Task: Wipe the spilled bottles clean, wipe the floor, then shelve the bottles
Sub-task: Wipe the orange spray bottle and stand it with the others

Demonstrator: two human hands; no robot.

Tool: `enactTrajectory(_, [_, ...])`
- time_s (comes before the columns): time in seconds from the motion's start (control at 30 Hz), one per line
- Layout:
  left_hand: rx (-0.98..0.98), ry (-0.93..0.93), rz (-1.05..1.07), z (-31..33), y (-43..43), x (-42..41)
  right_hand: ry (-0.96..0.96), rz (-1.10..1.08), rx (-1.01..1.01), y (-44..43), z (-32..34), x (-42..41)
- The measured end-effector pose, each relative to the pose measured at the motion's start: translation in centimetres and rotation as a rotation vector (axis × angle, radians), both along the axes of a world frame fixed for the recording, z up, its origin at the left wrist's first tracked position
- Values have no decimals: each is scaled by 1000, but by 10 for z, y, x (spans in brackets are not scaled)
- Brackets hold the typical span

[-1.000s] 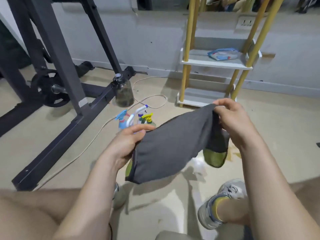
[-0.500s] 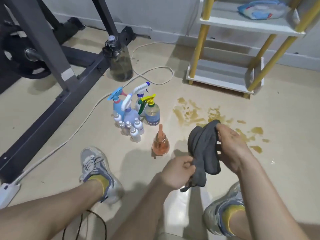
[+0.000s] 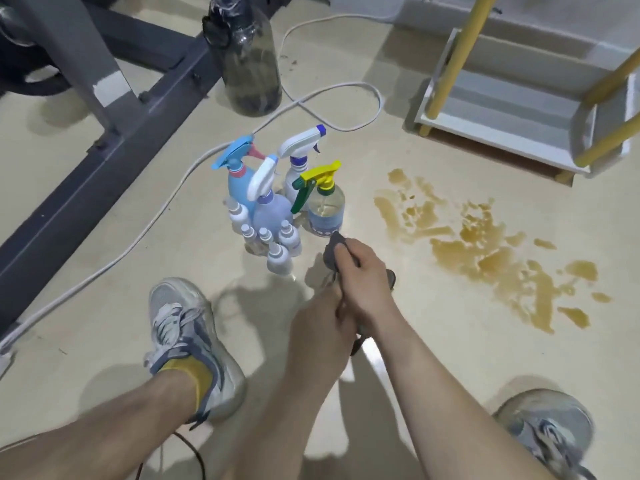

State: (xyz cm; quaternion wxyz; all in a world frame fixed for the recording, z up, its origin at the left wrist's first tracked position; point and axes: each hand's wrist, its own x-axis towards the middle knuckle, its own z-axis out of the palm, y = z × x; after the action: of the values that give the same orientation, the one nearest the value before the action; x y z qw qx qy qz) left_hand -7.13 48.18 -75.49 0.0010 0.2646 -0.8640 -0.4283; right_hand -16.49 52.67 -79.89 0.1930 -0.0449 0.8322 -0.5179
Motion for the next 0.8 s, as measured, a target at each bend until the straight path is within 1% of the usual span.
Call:
enactTrajectory(0.07, [-30, 76, -45, -7, -4, -2, -182, -97, -52, -6, -7, -27])
enactTrajectory(0.17, [-71, 102, -66, -13, -5, -1, -469, -209, -144, -6, -13, -37])
enactTrajectory(0.27, [-106, 87, -34, -11, -16, -4, -479, -296, -278, 17, -27, 1])
enactTrajectory(0.3, [-111, 82, -41, -11, -24, -7, -477, -278, -268, 28, -39, 15])
enactTrajectory(0.37, [-152, 37, -96, -12, -42, -12, -447, -237, -132, 46, -59, 38])
enactTrajectory(0.4, [-201, -1, -121, -10, -50, -15, -459, -271, -100, 51, -65, 41])
enactTrajectory(0.43, [-275, -40, -143, -7, -58, -16, -471, -343, -135, 54, -66, 39])
enactTrajectory(0.47, [-350, -86, -177, 1, -63, -17, -482, -412, -226, 54, -60, 34])
enactTrajectory(0.5, [-379, -145, -221, 8, -67, -18, -505, -472, -350, 55, -49, 27])
enactTrajectory(0.53, [-356, -225, -255, 17, -68, -17, -525, -484, -452, 56, -36, 22])
enactTrajectory(0.57, [-292, -305, -266, 23, -67, -16, -530, -451, -529, 58, -23, 16])
enactTrajectory(0.6, [-188, -380, -243, 30, -65, -14, -521, -368, -552, 58, -11, 13])
enactTrajectory(0.63, [-26, -428, -162, 34, -62, -12, -506, -261, -529, 56, -4, 12])
enactTrajectory(0.7, [327, -424, 103, 36, -51, -8, -506, -57, -462, 42, 4, 17])
enactTrajectory(0.73, [412, -398, 214, 31, -44, -6, -499, -2, -442, 34, 2, 21])
enactTrajectory(0.77, [435, -364, 317, 25, -37, -3, -421, 45, -402, 27, -5, 28])
enactTrajectory(0.8, [445, -318, 435, 14, -34, 1, -300, 103, -325, 22, -15, 37])
